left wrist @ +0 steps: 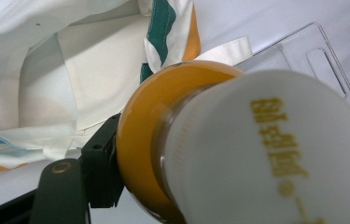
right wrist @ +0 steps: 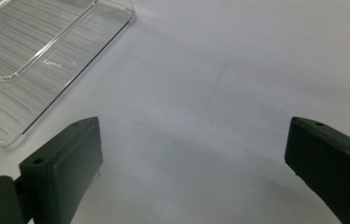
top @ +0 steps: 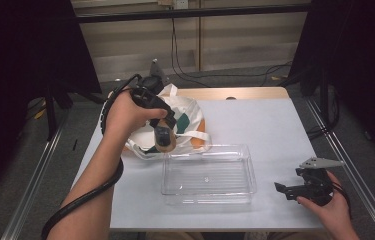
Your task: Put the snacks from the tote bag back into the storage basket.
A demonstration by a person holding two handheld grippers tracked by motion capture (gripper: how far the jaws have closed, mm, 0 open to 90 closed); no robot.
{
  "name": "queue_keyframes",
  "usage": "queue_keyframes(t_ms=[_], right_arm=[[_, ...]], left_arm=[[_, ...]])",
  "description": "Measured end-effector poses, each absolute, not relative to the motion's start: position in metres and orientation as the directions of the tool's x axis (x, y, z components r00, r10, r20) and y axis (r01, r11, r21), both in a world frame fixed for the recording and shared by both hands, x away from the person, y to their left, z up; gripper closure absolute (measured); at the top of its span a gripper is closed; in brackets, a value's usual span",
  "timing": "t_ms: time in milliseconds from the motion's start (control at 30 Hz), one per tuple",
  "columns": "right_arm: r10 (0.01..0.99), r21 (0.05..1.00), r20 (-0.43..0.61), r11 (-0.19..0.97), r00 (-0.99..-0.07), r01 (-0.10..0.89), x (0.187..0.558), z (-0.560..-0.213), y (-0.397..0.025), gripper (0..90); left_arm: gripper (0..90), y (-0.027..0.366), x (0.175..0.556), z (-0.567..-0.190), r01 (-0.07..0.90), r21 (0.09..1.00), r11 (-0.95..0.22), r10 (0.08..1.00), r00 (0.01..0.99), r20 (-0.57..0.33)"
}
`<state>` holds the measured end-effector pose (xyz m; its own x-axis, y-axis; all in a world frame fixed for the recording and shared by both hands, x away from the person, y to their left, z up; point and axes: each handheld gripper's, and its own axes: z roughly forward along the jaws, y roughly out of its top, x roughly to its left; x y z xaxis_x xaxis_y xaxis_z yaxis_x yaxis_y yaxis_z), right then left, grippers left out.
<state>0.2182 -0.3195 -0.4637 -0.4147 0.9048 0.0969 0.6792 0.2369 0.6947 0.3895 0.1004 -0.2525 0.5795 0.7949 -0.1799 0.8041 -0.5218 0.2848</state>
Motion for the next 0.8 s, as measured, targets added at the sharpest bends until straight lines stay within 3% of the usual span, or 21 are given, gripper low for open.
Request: queue_keyframes(t_ms=[800], right_arm=[[0.905,0.696,0.1,0.234,-0.415,0.678,0.218,-0.464,-0.319,4.1]], left_arm=[[30.4,0.087,0.385,-0.263,0.786,0.263,-0.56,0.767,0.611,-0.193]])
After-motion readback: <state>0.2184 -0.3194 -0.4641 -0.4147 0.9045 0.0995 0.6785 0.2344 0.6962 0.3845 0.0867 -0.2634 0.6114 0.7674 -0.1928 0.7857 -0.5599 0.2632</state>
